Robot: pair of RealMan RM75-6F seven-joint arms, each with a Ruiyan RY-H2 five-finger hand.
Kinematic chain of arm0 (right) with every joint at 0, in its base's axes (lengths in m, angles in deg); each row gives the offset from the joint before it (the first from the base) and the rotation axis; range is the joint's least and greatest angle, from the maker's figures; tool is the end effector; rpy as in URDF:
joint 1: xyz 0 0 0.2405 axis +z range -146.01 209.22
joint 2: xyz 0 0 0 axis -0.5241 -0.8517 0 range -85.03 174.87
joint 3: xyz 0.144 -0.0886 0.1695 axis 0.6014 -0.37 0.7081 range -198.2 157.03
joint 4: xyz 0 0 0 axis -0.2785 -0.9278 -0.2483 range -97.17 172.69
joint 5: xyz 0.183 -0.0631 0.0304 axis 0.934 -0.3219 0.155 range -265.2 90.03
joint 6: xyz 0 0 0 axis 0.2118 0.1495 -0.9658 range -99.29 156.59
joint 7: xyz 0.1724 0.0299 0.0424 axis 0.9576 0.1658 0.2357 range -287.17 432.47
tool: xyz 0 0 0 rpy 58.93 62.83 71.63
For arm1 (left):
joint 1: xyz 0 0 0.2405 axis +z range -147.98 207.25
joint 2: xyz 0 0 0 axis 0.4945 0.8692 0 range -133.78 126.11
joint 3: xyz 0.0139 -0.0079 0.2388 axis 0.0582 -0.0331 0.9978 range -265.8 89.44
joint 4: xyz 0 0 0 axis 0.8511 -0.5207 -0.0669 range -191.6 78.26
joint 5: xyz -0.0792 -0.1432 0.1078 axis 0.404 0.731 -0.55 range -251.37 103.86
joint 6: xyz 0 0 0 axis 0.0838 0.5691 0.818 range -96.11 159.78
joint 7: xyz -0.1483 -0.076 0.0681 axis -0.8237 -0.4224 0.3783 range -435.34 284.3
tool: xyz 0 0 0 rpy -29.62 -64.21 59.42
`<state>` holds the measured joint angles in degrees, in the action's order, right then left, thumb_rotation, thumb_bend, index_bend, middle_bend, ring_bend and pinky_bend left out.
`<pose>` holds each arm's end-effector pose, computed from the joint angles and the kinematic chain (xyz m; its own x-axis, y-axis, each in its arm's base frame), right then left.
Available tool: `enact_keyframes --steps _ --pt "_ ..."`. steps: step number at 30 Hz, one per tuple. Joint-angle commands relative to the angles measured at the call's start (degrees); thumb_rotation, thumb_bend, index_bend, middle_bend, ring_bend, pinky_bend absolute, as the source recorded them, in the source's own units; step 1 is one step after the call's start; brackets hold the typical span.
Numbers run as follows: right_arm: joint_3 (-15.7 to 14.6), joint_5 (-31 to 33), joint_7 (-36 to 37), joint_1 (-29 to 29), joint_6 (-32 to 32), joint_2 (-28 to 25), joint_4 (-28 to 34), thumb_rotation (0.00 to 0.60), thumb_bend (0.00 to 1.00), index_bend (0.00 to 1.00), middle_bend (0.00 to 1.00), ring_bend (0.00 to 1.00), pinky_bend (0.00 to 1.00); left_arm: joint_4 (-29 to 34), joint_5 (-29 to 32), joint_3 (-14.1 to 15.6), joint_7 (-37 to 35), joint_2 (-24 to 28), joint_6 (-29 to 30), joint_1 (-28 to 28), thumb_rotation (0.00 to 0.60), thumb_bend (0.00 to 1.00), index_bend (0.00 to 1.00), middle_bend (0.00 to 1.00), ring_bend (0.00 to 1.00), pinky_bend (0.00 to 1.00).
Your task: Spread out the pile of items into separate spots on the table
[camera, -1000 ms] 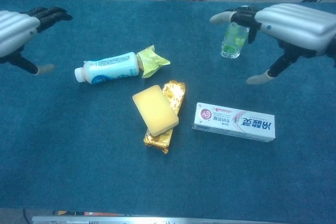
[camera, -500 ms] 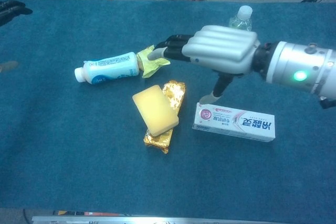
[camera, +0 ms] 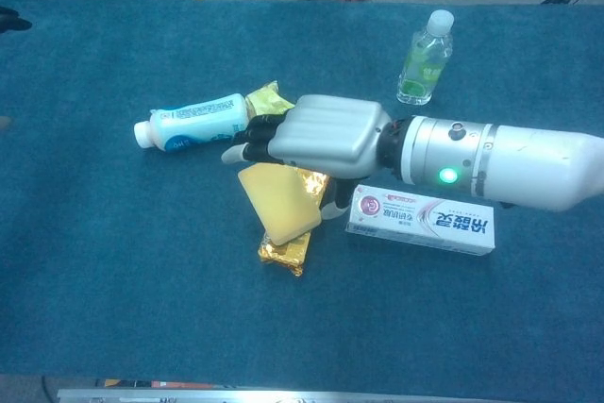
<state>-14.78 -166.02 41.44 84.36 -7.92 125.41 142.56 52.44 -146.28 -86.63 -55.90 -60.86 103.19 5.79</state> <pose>-0.0253 -0.2622 -0.0487 0.7699 -0.1660 0.6162 -0.3882 -0.8882 0.2458 -0.2239 0.2693 0.1332 0.5612 0.2033 0.8023 0.8272 -0.1683 -0.5360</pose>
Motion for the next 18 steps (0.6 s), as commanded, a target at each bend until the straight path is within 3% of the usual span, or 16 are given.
enact_keyframes --steps 1,14,18 --pt "-0.85 2.02 -2.28 1.26 0.52 1.89 -1.28 0.6 0.0 0.0 0.11 0.08 0.32 -0.06 -0.14 -0.2 -0.63 0.21 -0.19 0.41 0.6 0.26 0.0 0.0 0.0 0.16" --pt "-3.3 11.11 -11.49 5.66 -0.06 6.72 -3.73 0.6 0.0 0.0 0.11 0.08 0.29 -0.53 -0.58 -1.18 -3.01 0.77 -0.91 1.72 0.6 0.26 0.0 0.0 0.0 0.16" --pt "-4.07 14.4 -14.64 6.86 -1.83 8.43 -4.38 0.6 0.0 0.02 0.16 0.08 0.29 -0.62 -1.04 -1.49 -3.68 0.76 -0.93 2.07 0.6 0.26 0.0 0.0 0.0 0.16"
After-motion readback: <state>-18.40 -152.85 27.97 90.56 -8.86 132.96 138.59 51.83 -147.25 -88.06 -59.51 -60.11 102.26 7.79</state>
